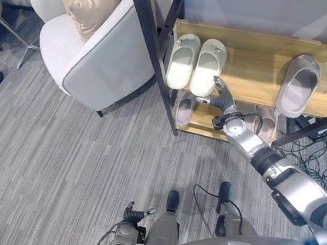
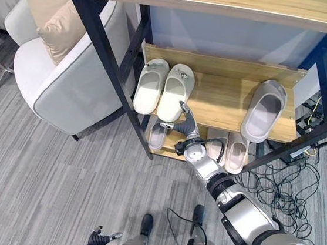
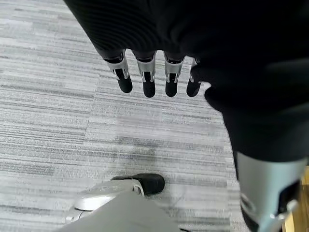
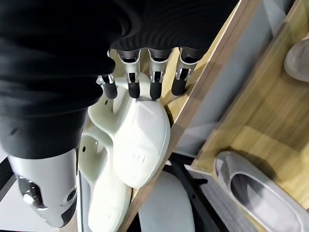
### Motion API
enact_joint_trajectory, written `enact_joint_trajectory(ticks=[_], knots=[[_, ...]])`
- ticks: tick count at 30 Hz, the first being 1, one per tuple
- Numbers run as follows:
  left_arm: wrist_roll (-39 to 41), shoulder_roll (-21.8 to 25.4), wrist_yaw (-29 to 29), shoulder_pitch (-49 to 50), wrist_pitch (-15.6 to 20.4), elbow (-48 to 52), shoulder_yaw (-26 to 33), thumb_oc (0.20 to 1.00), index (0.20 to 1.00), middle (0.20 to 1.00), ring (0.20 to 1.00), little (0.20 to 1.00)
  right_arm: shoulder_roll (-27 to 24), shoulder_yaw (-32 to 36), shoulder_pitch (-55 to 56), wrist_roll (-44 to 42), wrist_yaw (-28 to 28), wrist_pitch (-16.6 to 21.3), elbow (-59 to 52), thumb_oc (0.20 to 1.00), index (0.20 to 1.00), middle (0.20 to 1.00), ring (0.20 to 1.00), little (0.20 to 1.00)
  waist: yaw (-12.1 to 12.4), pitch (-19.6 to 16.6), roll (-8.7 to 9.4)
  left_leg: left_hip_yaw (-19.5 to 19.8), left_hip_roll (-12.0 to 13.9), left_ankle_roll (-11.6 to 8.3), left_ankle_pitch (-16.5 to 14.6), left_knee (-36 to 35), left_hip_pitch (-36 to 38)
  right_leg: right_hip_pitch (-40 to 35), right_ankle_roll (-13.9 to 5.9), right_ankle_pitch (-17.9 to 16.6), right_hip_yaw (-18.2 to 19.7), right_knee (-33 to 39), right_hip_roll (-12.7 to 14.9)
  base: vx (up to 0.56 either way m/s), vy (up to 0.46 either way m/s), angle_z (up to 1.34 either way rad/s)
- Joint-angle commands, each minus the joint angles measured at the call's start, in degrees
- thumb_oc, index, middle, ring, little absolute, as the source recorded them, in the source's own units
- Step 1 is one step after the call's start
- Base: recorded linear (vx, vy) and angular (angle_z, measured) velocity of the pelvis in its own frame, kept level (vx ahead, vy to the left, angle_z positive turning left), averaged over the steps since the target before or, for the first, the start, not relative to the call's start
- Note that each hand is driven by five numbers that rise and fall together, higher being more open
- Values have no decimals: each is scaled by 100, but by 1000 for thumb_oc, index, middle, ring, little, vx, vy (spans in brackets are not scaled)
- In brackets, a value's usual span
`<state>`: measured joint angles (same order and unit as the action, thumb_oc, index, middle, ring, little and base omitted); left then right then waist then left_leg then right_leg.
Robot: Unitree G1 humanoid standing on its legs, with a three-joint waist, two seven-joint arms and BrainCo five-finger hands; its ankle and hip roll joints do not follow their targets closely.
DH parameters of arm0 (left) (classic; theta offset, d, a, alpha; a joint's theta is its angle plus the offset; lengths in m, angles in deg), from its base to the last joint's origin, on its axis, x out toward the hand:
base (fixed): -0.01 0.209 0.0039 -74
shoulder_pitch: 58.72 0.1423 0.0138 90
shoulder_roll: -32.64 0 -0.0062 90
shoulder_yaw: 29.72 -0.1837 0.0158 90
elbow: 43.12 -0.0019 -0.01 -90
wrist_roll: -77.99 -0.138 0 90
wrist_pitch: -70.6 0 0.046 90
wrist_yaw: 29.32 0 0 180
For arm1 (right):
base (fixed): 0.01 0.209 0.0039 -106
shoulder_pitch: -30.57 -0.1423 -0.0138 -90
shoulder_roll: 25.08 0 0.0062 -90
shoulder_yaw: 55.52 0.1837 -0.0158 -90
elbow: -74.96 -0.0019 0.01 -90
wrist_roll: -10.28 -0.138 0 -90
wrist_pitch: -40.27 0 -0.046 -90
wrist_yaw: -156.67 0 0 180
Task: Arrange the slippers neatly on the shoe rack.
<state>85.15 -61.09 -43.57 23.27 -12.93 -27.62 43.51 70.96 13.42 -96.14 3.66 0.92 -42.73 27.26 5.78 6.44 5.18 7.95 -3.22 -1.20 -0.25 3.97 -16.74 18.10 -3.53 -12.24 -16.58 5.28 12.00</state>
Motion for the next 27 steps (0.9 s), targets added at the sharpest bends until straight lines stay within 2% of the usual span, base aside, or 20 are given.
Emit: enact_joint_trajectory(ticks=[1, 9, 17, 21, 23, 24, 27], knots=[[-141, -101, -159, -262, -29, -424, 121, 1000, 1000, 1000, 1000, 1000, 31, 49, -367, -164, 59, 139, -160, 1000, 1000, 1000, 1000, 1000, 143, 318, -89, -38, 18, -126, 104, -897, 371, -1120, -692, 836, -204, -122, 262, 0, 0, 0], [-108, -152, -208, -189, -68, -444, 278, 1000, 1000, 1000, 1000, 1000, -17, 480, 242, -110, 421, 335, -641, 1000, 1000, 1000, 1000, 1000, 40, 226, -166, -94, 9, -92, 53, -897, 465, -1150, -700, 850, -156, -112, 280, -1, 6, -3], [-256, -159, -217, -64, -78, -444, 426, 1000, 1000, 1000, 1000, 1000, -379, 660, 663, 377, 504, 416, -1582, 1000, 1000, 1000, 1000, 1000, -55, 162, -172, -180, 47, -90, 10, -897, 565, -1211, -695, 876, -109, -86, 256, 1, -2, -3], [-509, -126, -168, -24, -48, -404, 541, 1000, 1000, 1000, 1000, 1000, -1272, 866, 898, 1628, 570, 170, -2268, 1000, 1000, 1000, 1000, 1000, -128, 107, -141, -210, 91, -110, -26, -897, 655, -1303, -693, 924, -95, -80, 218, 14, -43, -3], [-583, -111, -142, -7, -41, -386, 557, 1000, 1000, 1000, 1000, 1000, -1608, 959, 952, 1981, 610, 62, -2342, 1000, 1000, 1000, 1000, 1000, -153, 97, -139, -218, 103, -112, -37, -897, 681, -1322, -696, 933, -88, -82, 208, 7, -49, -4], [-649, -106, -116, 12, -21, -378, 561, 1000, 1000, 1000, 1000, 1000, -1949, 1069, 988, 2290, 662, -47, -2356, 1000, 1000, 1000, 1000, 1000, -178, 85, -141, -234, 118, -119, -39, -897, 702, -1333, -698, 944, -71, -82, 197, 3, -48, -10], [-714, -77, -54, 36, -2, -378, 546, 1000, 1000, 1000, 1000, 1000, -2440, 1196, 945, 2456, 678, -194, -2163, 1000, 1000, 1000, 1000, 1000, -219, 79, -180, -262, 143, -126, -34, -897, 726, -1335, -697, 943, -21, -80, 182, -2, -47, -17]])
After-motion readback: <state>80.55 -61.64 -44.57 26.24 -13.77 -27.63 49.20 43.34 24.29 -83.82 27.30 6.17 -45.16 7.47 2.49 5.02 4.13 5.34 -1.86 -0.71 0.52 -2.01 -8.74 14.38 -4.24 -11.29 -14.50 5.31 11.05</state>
